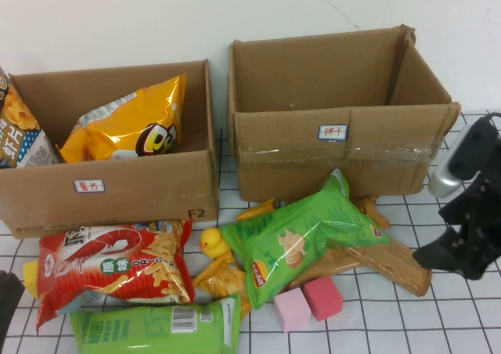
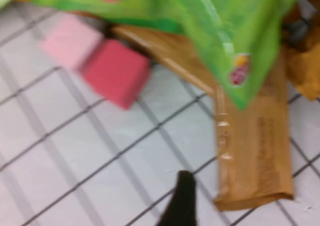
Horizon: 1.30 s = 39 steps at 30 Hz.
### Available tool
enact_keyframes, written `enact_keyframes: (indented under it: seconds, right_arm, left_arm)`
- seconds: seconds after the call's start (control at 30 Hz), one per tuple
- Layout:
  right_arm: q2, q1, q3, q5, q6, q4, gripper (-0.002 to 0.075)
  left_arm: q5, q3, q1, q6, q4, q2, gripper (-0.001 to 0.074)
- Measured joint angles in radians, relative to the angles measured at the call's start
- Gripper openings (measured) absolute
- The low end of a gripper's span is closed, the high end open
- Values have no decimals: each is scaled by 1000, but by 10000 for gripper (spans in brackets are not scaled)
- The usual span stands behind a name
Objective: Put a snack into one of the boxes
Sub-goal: Pick up the biscuit
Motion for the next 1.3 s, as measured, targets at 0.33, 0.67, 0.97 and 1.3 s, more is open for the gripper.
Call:
enact_keyframes:
  seconds: [0.33,0.67,0.97,1.3]
  right_arm:
    - [198,6,-12,-197,-75,12,690]
    - [313,43,-62,-202,-120,52,692]
    - [387,48,-81,-202,-127,79,692]
    - [399,48,-88,-181,-129,114,532]
  left_arm:
    - [0,0,0,2,0,0,-1]
    - [0,0,0,23,1,0,-1]
    - [0,0,0,49,1,0,-1]
    - [0,0,0,53,1,0,-1]
